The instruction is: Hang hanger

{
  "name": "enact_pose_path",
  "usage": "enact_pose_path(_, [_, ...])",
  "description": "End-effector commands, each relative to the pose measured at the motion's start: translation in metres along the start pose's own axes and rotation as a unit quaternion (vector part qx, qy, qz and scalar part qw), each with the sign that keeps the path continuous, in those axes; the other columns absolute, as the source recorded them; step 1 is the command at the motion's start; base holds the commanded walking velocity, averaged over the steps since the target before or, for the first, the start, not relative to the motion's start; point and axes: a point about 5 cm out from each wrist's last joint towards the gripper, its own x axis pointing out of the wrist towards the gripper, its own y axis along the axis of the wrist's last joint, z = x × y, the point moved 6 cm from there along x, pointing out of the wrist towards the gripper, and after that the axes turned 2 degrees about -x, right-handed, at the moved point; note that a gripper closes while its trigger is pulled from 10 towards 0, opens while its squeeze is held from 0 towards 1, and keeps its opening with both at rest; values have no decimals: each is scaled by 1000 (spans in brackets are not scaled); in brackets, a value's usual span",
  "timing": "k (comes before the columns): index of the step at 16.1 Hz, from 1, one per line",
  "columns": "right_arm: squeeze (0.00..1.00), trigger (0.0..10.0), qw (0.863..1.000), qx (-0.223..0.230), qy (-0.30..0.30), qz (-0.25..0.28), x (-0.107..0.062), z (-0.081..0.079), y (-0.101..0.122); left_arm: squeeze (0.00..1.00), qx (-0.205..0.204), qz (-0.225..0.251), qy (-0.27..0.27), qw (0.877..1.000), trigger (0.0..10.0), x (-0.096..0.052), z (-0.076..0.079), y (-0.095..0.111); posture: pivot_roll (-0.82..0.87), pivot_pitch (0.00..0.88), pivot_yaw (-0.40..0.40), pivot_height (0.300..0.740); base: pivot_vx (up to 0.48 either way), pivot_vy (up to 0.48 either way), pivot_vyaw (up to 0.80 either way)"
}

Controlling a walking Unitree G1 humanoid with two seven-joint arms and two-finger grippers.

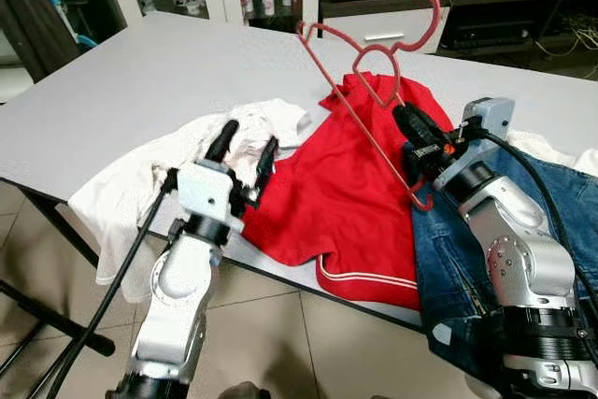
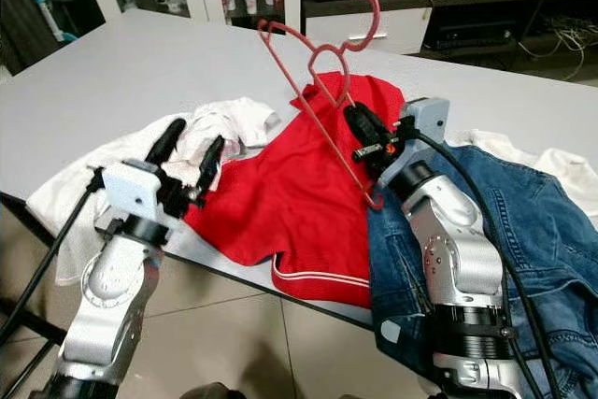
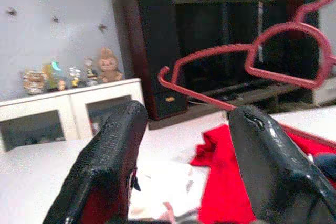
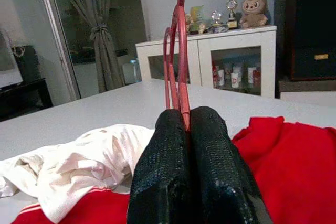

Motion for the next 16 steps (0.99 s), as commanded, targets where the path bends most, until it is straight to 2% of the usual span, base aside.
enact_pose_path(1, [0,10000,1000,-4,5,0,2,0,3,0,1,-1,7,1000,10000,2,-2,0,-42,0,44,740,0,0,0])
enact_pose_path(5, [0,10000,1000,-2,-5,21,10,-7,3,0,-4,-3,-3,1000,10000,0,8,-3,-30,0,40,740,0,0,0])
enact_pose_path(7, [0,10000,1000,-3,-1,26,10,-14,3,0,-1,-4,-13,1000,10000,0,11,-3,-35,0,43,740,0,0,0])
enact_pose_path(8, [0,10000,1000,-11,-7,22,5,-16,-2,0,1,-7,-23,1000,10000,1,12,-5,-49,0,55,740,0,0,0])
enact_pose_path(12, [0,10000,999,-17,-19,20,1,-14,-7,0,4,-9,-30,1000,10000,2,10,-6,-49,0,62,740,0,0,0])
enact_pose_path(16, [0,10000,999,-29,-12,24,4,-20,-7,0,8,-11,-35,999,10000,1,11,-7,-39,0,55,740,0,0,0])
